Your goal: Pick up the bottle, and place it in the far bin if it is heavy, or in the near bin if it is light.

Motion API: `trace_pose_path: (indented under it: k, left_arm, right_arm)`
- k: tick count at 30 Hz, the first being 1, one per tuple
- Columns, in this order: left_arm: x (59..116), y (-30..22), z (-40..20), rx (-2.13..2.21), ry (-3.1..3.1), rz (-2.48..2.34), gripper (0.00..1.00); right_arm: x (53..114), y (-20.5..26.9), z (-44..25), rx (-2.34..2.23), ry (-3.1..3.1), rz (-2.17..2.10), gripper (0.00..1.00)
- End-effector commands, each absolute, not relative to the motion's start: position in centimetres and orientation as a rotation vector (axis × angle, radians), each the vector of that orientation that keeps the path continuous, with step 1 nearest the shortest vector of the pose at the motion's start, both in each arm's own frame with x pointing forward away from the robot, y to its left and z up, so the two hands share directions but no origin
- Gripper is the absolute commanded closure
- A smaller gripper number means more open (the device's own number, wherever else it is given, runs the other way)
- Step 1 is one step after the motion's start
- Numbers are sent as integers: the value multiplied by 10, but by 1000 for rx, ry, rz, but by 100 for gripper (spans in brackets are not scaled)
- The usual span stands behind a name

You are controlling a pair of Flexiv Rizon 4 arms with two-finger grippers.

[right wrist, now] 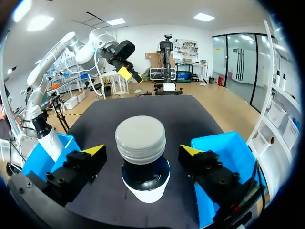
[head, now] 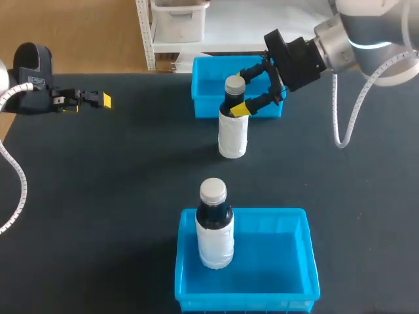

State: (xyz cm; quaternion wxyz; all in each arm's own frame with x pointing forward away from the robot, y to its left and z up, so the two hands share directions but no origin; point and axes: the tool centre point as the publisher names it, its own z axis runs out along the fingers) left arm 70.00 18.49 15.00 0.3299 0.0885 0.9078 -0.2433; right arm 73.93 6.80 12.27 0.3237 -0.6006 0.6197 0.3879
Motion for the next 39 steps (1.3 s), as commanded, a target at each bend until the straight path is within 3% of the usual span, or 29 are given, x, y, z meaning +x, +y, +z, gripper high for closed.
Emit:
trace_pose_path:
  k: [1,10,11,18,28,33,34,37,39]
  left_arm:
    - [700,185,150,231,2374,-636,0]
    - [700,185,150,231,2374,-636,0]
    - [700,185,150,231,2374,-636,0]
    - [700,185,150,231,2374,-636,0]
    - [700,185,150,231,2374,-636,0]
    - [700,185,150,231,2374,-636,0]
    - [700,185,150,231,2374,-636,0]
    - [700,185,150,231,2374,-636,0]
    - [700,185,150,231,2374,-636,0]
  right_arm:
    - [740,71,121,-1572,1624,1018,0]
    - [739,74,120,-1546,1628,1011,0]
    - [739,74,120,-1544,1628,1010,3]
    - [739,74,120,-1537,1630,1007,47]
    - [738,73,119,-1538,1632,1004,57]
    - [737,72,120,-1536,1630,1001,72]
    - [737,71,121,-1536,1630,1000,82]
    - [736,70,122,-1535,1628,997,100]
    - [735,69,124,-1535,1625,995,100]
